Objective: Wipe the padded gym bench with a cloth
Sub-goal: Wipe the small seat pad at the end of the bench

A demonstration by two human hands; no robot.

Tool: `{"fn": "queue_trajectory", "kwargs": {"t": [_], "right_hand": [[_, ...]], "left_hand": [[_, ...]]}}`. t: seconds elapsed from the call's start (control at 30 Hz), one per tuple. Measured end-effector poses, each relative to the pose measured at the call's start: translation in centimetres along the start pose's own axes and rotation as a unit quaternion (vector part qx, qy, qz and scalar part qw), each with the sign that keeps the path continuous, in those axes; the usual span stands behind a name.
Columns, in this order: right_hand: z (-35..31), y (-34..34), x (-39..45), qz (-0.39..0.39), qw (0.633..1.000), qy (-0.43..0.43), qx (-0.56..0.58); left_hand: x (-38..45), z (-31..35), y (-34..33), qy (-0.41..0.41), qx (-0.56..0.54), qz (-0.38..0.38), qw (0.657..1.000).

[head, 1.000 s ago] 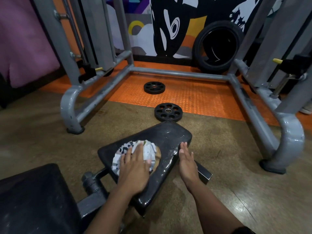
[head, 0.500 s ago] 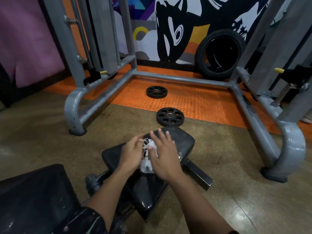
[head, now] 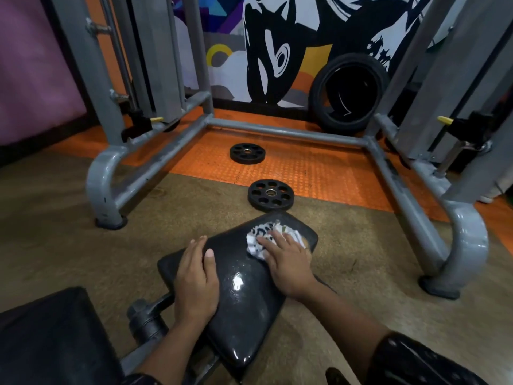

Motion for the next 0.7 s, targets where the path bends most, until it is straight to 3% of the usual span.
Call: {"fn": "queue_trajectory", "kwargs": {"t": [0.07,0.17,0.27,0.33,0.47,0.53,0.6,0.7], "right_hand": [[-2.3,-0.1,1.0,-0.020,1.000,-0.010,-0.015],[-4.6,-1.1,-2.0,-0.038,0.994,0.094,-0.031],[-2.7,-1.2,-5.2,-0.063,0.984,0.162,0.028],[-0.5,-0.7,-3.7,-0.039,0.990,0.132,0.010],[-0.9,-0.1,1.7,-0.043,0.999,-0.019,-0.023],[-3.9,-0.6,1.2,-0.044,0.997,0.023,-0.064],[-5.8,-1.5,-2.2,-0.051,0.989,0.119,-0.075],[-3.7,-2.1,-7.3,-0.078,0.979,0.186,-0.003]], "left_hand": [[0.1,-0.3,-0.1,0.001,0.024,0.002,1.000],[0.4,-0.3,-0.2,-0.006,0.054,-0.013,0.998],[0.5,-0.6,-0.6,-0.012,0.112,-0.046,0.993],[0.6,-0.6,-0.8,-0.019,0.137,-0.060,0.989],[0.5,-0.5,-1.0,-0.025,0.154,-0.064,0.986],[0.6,-0.4,-0.9,-0.024,0.149,-0.065,0.986],[0.6,-0.5,-0.9,-0.020,0.144,-0.065,0.987],[0.7,-0.7,-0.8,-0.016,0.127,-0.057,0.990]]}}
Point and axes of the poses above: each hand's wrist, its own x-axis towards the middle knuckle, its own y-axis out of the back of the hand, z = x × y, the point moved 4 cm from there along x, towards the middle knuckle, and after that the axes turned 9 degrees about -z, right-handed, at the moved point
